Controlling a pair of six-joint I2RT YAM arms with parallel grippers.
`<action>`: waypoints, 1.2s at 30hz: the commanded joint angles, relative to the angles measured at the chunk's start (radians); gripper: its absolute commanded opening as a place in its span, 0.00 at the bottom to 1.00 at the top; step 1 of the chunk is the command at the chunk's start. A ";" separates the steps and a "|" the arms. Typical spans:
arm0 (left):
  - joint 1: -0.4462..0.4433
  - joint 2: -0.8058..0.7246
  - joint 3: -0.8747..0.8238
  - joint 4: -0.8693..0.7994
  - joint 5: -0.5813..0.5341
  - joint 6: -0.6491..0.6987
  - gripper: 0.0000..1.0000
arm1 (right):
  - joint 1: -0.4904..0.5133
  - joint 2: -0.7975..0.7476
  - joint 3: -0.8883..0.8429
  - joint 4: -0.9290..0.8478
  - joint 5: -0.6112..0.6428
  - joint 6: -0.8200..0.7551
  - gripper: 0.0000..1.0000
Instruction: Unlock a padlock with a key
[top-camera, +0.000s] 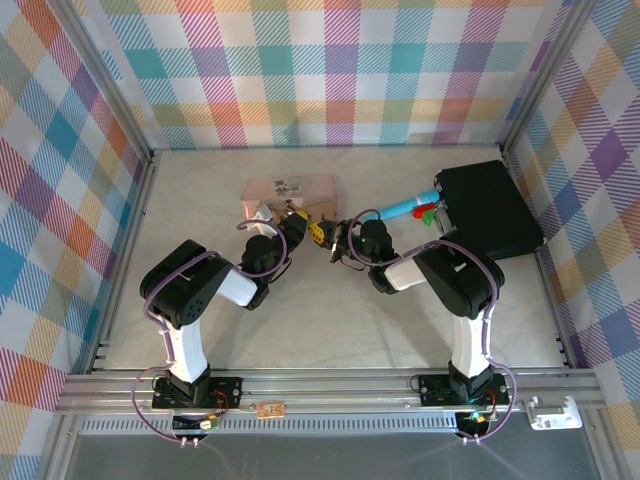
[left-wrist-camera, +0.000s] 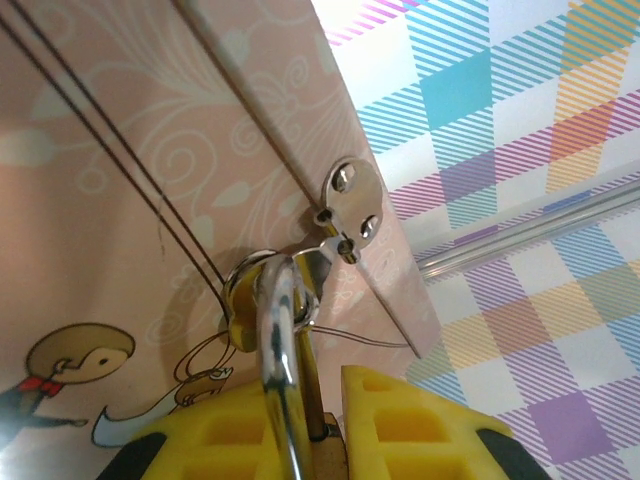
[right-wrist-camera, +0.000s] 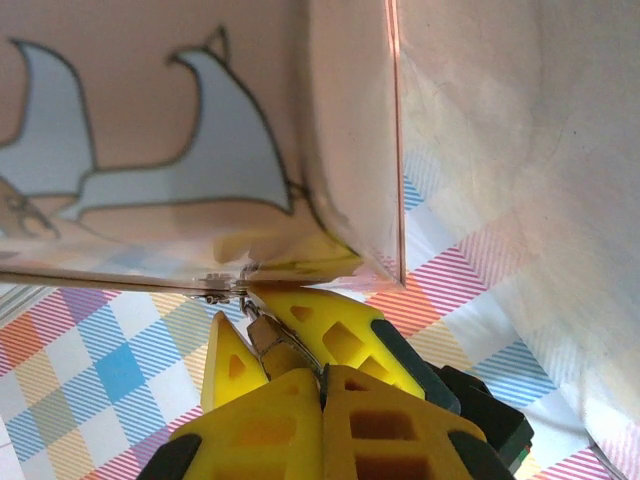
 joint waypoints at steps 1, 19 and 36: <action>-0.096 0.019 -0.019 -0.022 0.188 0.077 0.00 | 0.038 -0.059 0.107 0.186 0.052 0.476 0.00; -0.089 -0.009 -0.022 -0.035 0.089 0.004 0.00 | -0.042 0.063 -0.032 0.149 -0.003 0.101 0.13; -0.075 -0.212 -0.007 -0.453 -0.033 -0.097 0.00 | -0.120 -0.062 -0.138 -0.159 -0.107 -0.441 0.48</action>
